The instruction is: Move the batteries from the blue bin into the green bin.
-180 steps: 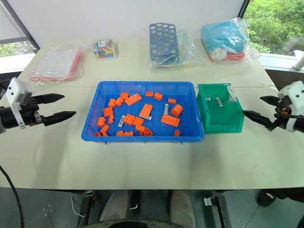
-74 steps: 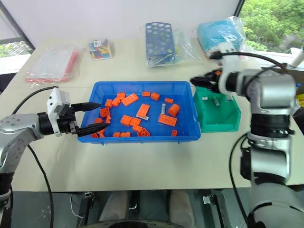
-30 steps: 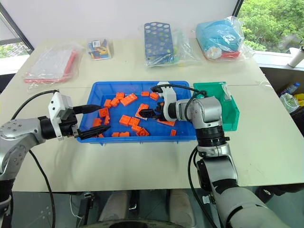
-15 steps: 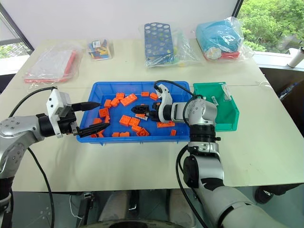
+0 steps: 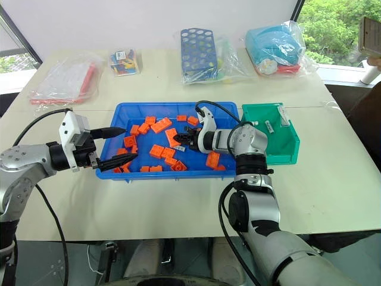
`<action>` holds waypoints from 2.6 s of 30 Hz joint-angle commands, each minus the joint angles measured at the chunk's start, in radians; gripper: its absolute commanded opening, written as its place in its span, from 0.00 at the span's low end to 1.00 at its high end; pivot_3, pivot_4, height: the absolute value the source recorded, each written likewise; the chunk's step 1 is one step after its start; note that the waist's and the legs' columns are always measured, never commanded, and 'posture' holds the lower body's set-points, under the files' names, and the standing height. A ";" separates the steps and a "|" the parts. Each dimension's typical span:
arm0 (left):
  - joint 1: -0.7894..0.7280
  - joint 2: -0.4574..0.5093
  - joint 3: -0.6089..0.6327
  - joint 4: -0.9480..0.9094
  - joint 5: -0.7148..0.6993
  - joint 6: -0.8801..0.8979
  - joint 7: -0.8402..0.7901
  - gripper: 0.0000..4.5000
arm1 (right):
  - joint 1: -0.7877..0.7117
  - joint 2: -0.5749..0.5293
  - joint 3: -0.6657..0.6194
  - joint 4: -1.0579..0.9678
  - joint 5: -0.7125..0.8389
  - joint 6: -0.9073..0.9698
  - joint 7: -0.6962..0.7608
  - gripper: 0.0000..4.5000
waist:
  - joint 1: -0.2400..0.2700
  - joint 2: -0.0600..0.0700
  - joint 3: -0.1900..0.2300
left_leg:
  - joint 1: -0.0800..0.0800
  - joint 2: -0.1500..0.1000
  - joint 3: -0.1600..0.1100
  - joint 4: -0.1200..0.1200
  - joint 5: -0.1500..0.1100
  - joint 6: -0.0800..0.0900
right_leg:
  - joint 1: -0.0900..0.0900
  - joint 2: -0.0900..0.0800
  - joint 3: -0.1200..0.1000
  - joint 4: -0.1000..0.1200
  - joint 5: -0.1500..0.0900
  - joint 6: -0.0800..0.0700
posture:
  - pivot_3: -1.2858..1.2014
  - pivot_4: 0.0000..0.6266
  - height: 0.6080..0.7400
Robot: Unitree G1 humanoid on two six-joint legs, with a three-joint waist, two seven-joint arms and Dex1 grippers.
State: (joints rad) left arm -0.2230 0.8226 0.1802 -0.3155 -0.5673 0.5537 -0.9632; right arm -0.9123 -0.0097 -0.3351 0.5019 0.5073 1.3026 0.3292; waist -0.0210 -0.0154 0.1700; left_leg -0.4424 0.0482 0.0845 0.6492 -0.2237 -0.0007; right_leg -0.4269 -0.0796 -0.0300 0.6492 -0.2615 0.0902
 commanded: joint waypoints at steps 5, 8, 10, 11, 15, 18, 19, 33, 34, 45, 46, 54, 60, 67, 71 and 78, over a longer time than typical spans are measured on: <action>-0.045 0.010 -0.006 -0.008 0.004 -0.005 -0.004 1.00 | -0.078 0.087 0.188 0.030 -0.041 -0.135 0.062 0.05 | -0.010 0.000 0.000 | 0.000 0.000 -0.001 -0.001 0.000 0.000 | -0.001 0.000 0.000 0.000 0.000 0.000 | 0.52 0.24 0.98; -0.058 0.009 -0.015 -0.003 0.006 -0.002 -0.005 1.00 | -0.090 0.112 0.313 0.028 -0.084 -0.204 0.121 0.05 | -0.019 0.000 0.000 | -0.001 0.000 -0.002 -0.001 0.000 0.000 | -0.001 0.000 0.000 0.000 0.000 0.000 | 0.52 0.24 0.98; -0.064 0.007 -0.017 -0.003 0.006 0.001 -0.004 1.00 | -0.094 0.124 0.369 0.028 -0.106 -0.234 0.147 0.05 | -0.020 0.000 0.000 | -0.001 0.000 -0.002 -0.001 0.000 0.000 | -0.001 0.000 0.000 0.000 0.000 0.000 | 0.52 0.24 0.98; -0.066 0.006 -0.019 -0.003 0.007 0.002 -0.005 1.00 | -0.095 0.128 0.402 0.025 -0.121 -0.253 0.161 0.16 | -0.020 0.000 0.000 | -0.001 0.000 -0.002 -0.001 0.000 0.000 | -0.001 0.000 0.000 0.000 0.000 0.000 | 0.52 0.24 0.98; -0.068 0.003 -0.022 -0.006 0.006 0.004 -0.002 1.00 | -0.094 0.111 0.500 0.000 -0.182 -0.334 0.203 0.56 | -0.021 0.000 0.000 | -0.001 0.000 -0.003 -0.001 0.000 0.000 | -0.001 0.000 0.000 0.000 0.000 0.000 | 0.52 0.24 0.98; -0.056 -0.002 -0.024 -0.021 0.002 0.007 0.008 1.00 | -0.100 -0.021 0.579 -0.146 -0.236 -0.402 0.290 0.67 | -0.019 0.001 0.001 | -0.001 0.000 -0.003 -0.001 0.000 0.000 | -0.001 0.000 0.000 0.000 0.000 0.000 | 0.52 0.24 0.98; -0.055 -0.004 -0.024 -0.024 0.000 0.009 0.010 1.00 | -0.100 -0.066 0.587 -0.192 -0.235 -0.398 0.319 0.67 | -0.015 0.000 0.001 | -0.001 0.000 -0.003 -0.001 0.000 0.000 | -0.001 -0.001 0.000 0.000 0.000 0.000 | 0.52 0.24 0.98; -0.062 -0.001 -0.028 -0.014 0.003 0.002 0.004 1.00 | 0.113 -0.425 0.655 -0.565 -0.256 -0.367 0.462 0.67 | -0.022 0.000 0.001 | -0.001 0.000 -0.002 -0.001 0.000 0.000 | -0.001 0.000 0.000 -0.001 0.000 0.000 | 0.52 0.24 0.98; -0.064 -0.001 -0.029 -0.013 0.003 0.002 0.003 1.00 | 0.126 -0.424 0.662 -0.573 -0.261 -0.371 0.460 0.67 | -0.022 0.000 0.001 | -0.001 0.000 -0.002 -0.001 0.000 0.000 | -0.001 0.000 0.000 -0.001 0.000 0.000 | 0.52 0.24 0.98; -0.076 0.006 -0.038 0.007 0.012 -0.013 -0.037 1.00 | 0.154 -0.391 0.789 -0.439 -0.382 -0.554 0.461 0.67 | -0.014 0.000 0.001 | -0.001 0.000 -0.002 0.000 0.000 0.000 | -0.001 0.000 0.000 -0.001 0.000 0.000 | 0.52 0.24 0.98; -0.075 0.006 -0.038 0.007 0.012 -0.014 -0.040 1.00 | 0.156 -0.388 0.801 -0.421 -0.394 -0.573 0.463 0.67 | -0.014 0.000 0.001 | -0.001 0.000 -0.002 0.000 0.000 0.000 | -0.001 0.000 0.000 -0.001 0.000 0.000 | 0.52 0.24 0.98; -0.064 0.011 -0.042 0.005 0.012 -0.026 -0.075 1.00 | 0.166 -0.374 0.803 -0.367 -0.427 -0.642 0.500 0.16 | -0.014 0.000 0.000 | -0.001 0.000 -0.002 0.000 0.000 0.000 | -0.001 0.000 0.000 -0.001 0.000 0.000 | 0.52 0.24 0.98; -0.075 0.030 -0.029 0.042 0.009 -0.041 -0.123 1.00 | 0.157 -0.378 0.697 -0.476 -0.345 -0.519 0.518 0.01 | -0.013 0.000 0.001 | -0.001 0.000 -0.002 0.000 0.000 0.000 | -0.001 0.000 0.000 0.000 0.000 0.000 | 0.52 0.24 0.98; -0.117 0.063 -0.012 0.080 -0.009 -0.036 -0.171 1.00 | 0.085 -0.462 0.370 -0.578 -0.177 -0.274 0.473 0.01 | 0.006 0.000 0.001 | -0.001 0.000 -0.002 0.000 0.000 0.000 | -0.001 0.000 0.000 -0.001 0.000 0.000 | 0.52 0.24 0.98; -0.138 0.061 -0.017 0.102 -0.009 -0.052 -0.191 1.00 | 0.063 -0.623 0.233 -0.517 -0.176 -0.250 0.451 0.01 | 0.012 0.000 0.001 | -0.001 0.000 0.000 0.000 0.000 0.000 | 0.000 -0.001 0.000 -0.002 0.000 0.000 | 0.52 0.24 0.98; -0.168 0.039 -0.049 0.126 -0.012 -0.075 -0.229 1.00 | 0.192 -0.818 0.119 -0.534 -0.157 -0.207 0.426 0.01 | 0.012 0.001 0.001 | -0.001 -0.001 0.002 -0.001 0.000 0.000 | -0.001 -0.001 0.000 -0.003 0.000 0.000 | 0.52 0.24 0.98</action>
State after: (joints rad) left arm -0.3703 0.8596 0.1312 -0.1832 -0.5780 0.5016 -1.1801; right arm -0.7435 -0.8250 -0.2033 0.0100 0.3302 1.0861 0.7563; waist -0.0094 -0.0145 0.1712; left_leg -0.4433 0.0474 0.0864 0.6487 -0.2239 -0.0004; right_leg -0.4274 -0.0802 -0.0299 0.6468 -0.2619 0.0901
